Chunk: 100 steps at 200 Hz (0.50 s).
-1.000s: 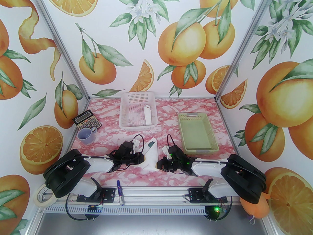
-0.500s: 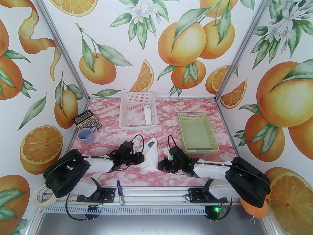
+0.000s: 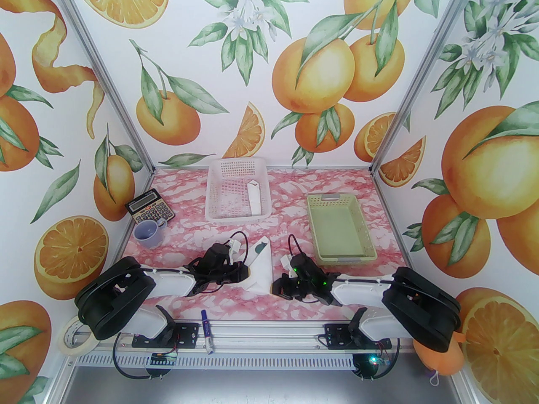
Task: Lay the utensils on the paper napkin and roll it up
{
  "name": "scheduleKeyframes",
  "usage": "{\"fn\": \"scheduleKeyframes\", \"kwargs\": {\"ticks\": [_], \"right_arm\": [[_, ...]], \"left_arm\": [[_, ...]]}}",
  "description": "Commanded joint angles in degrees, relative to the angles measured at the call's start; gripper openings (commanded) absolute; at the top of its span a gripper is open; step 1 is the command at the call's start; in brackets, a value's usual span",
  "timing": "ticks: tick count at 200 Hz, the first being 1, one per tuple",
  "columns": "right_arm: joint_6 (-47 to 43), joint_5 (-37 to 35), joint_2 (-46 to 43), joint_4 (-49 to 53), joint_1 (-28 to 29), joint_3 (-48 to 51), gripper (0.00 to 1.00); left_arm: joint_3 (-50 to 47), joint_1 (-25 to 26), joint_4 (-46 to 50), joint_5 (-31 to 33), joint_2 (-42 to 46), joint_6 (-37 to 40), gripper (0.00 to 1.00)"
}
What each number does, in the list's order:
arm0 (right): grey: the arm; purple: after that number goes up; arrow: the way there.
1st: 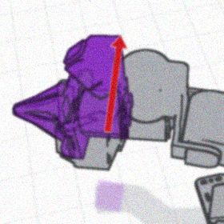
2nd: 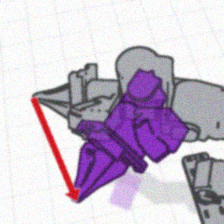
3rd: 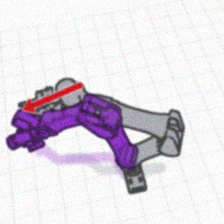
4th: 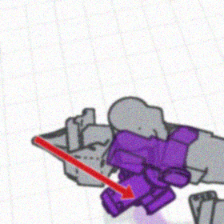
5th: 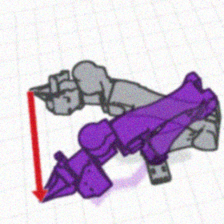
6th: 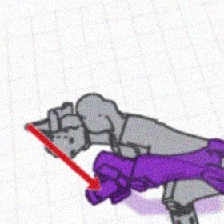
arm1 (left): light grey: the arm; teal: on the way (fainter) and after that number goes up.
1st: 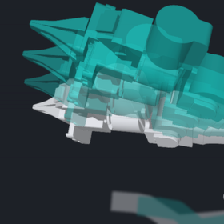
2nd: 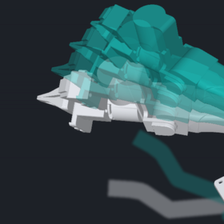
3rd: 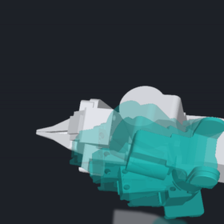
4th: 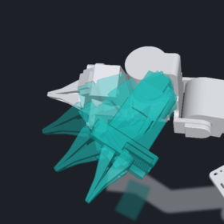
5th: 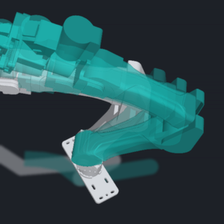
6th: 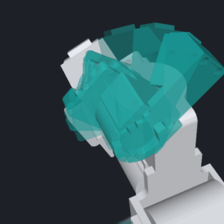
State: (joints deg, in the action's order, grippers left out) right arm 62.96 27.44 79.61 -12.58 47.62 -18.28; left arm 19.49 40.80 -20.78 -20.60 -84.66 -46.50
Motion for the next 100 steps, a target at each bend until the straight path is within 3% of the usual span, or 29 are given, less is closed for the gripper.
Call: {"fn": "scheduleKeyframes", "kwargs": {"ticks": [1, 57, 100], "right_arm": [[-1.8, -3.6, 1.6, 6.2, 0.5, -0.6, 0.0], [-3.7, -5.6, 2.8, 12.5, 0.4, -1.5, 0.0], [-3.2, -5.7, 4.0, 12.1, 0.4, -1.5, 0.0]], "left_arm": [[-0.8, -0.4, 5.8, 2.7, -1.2, 0.6, 0.0], [0.8, -0.3, 9.6, 3.6, 1.8, 2.8, 0.04], [2.8, -0.6, 17.8, 5.9, 8.2, 5.7, 0.11]]}}
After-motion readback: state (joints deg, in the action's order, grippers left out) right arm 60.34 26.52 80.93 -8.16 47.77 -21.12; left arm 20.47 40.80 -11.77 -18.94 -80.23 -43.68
